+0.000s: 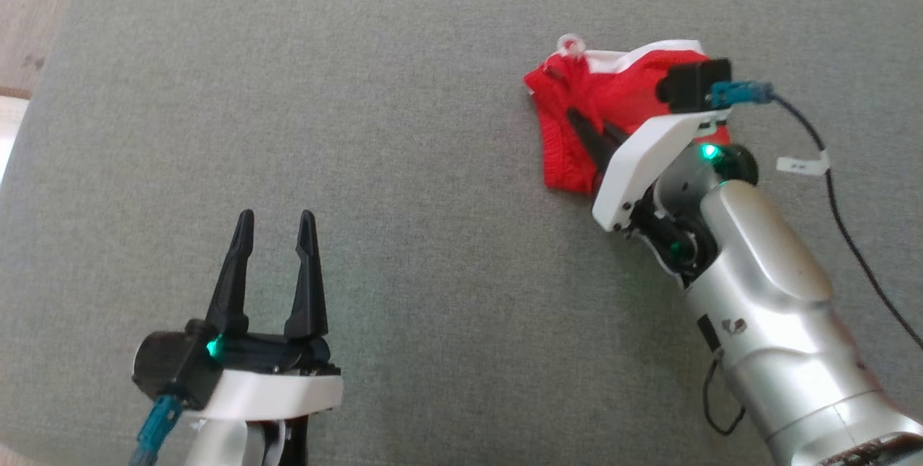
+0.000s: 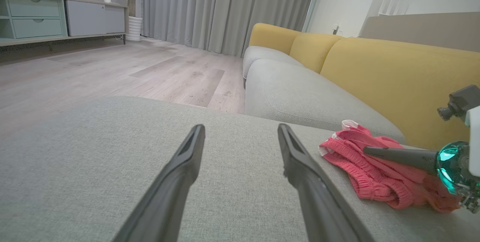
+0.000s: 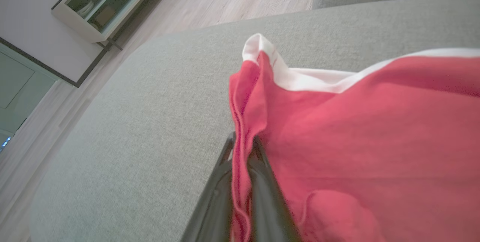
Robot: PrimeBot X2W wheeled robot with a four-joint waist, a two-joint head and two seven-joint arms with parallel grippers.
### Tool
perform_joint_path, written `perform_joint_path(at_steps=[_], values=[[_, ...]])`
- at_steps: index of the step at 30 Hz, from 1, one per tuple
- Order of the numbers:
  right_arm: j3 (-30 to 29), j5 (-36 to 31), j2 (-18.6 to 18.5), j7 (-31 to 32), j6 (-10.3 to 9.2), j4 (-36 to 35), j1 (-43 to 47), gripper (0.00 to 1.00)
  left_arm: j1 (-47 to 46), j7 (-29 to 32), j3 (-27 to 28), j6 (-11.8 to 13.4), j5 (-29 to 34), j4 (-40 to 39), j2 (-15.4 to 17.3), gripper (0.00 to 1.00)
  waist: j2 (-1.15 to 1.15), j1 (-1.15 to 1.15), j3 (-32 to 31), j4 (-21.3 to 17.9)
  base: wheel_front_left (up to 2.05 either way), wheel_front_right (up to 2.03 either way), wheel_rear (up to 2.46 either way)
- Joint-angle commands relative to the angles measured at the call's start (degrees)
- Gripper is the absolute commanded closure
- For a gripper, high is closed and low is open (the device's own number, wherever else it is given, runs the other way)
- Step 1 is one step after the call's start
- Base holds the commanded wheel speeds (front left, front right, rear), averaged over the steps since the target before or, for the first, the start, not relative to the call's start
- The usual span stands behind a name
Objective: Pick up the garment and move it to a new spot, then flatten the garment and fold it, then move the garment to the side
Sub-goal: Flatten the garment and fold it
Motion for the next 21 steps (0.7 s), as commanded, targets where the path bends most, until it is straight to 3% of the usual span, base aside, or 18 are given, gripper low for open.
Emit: perform_joint_path(at_steps=[1, 14, 18, 21], values=[[1.83, 1.01, 1.13, -0.95, 0.4, -1.13, -0.98, 0.0, 0.13, -0.29, 1.61, 0.24, 0.17, -1.38, 0.16, 0.0, 0.0, 0.0, -0.49, -0.31, 0.0, 0.0, 0.0], [14.44, 12.29, 1.13, -4.94, 0.4, -2.84, 3.56, 0.0, 2.71, -0.29, 4.35, 0.02, 1.0, 0.61, 0.16, 0.0, 0.0, 0.0, -6.24, -4.71, 0.0, 0.0, 0.0], [14.57, 9.28, 1.13, -10.67, 0.4, -3.45, 3.91, 0.0, 4.43, -0.29, 5.8, 0.09, 1.02, 0.77, 0.16, 0.0, 0.0, 0.0, -8.76, -6.7, 0.0, 0.0, 0.0], [11.3, -0.65, 1.04, -17.54, 0.4, -2.47, 4.18, 0.0, 6.05, -0.29, 6.84, 0.13, 0.91, 0.49, 0.16, 0.0, 0.0, 0.0, -10.6, -8.08, 0.0, 0.0, 0.0]])
